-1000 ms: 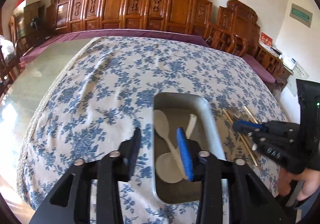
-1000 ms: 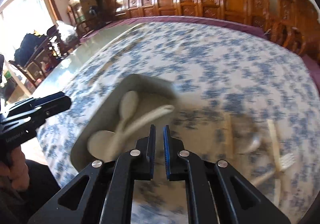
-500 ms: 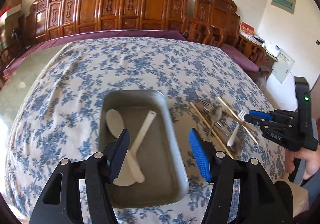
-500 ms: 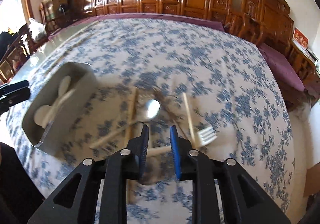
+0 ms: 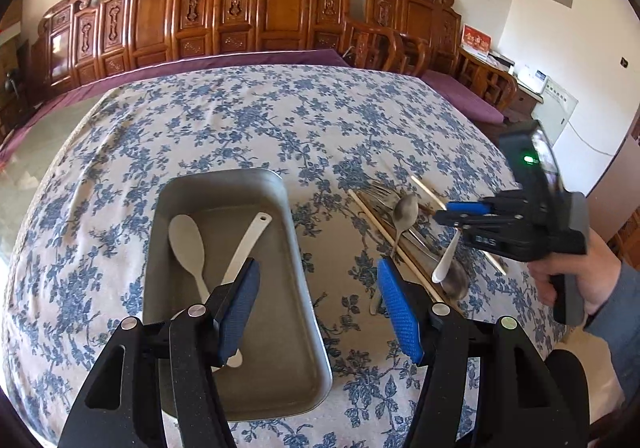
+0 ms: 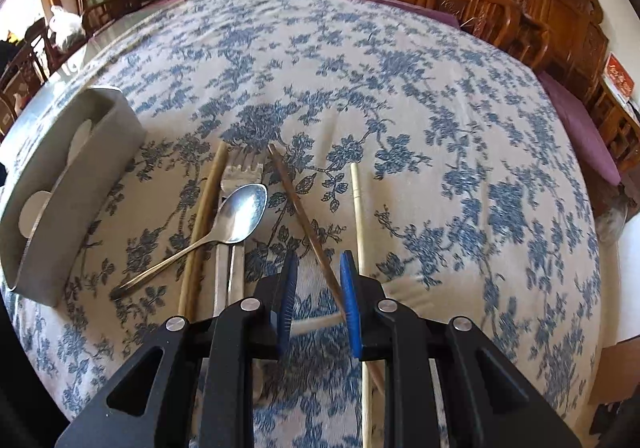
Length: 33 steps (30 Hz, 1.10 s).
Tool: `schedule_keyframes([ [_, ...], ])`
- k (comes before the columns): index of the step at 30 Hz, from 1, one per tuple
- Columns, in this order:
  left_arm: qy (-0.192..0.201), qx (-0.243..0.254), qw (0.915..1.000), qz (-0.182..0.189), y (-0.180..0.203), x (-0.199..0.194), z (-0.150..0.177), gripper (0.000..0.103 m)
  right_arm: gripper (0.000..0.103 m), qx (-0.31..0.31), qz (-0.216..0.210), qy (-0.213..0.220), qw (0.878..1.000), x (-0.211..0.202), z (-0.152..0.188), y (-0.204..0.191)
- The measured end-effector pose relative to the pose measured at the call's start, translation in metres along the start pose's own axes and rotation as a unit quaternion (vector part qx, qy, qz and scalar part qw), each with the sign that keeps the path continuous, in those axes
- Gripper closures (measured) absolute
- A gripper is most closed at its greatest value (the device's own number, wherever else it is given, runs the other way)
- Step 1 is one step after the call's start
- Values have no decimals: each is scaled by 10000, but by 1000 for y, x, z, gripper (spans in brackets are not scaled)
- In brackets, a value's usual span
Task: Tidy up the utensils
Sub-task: 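Grasp a wooden chopstick with the right tool and lift it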
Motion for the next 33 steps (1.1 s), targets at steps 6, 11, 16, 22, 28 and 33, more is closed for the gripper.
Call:
schedule_keyframes([
  [6,-33,69,10000,16,6,3,0,45,84,11,-55,-95,9999,11,-4,2],
  [11,-19,84,10000,25,8,1,0,45,95,95,-91,-162,9998,12,-5,5],
  [16,-33,108,9999,17,10,2,1,45,97,109,-136,-114,9998,8,-10,11],
  [22,-51,140,9999,20,12,4,1,45,97,50,-75,233,9997,-15,-17,16],
  [28,-63,187,9998,37,15,4,2,45,97,96,131,656,9977,-42,-27,24],
  [33,-84,247,9996,67,20,4,4,45,97,248,85,889,9957,-66,-14,29],
])
Point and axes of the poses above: each gripper's, at about its wrist camera, not at the fingertips, and x roughly the way its jaws point, y to its right, z to its underside, the point moved 8 cm from there along x, roughly the way its jaws point, and after that the axes turned 9 degrees about -y, right-handed, at the moved point
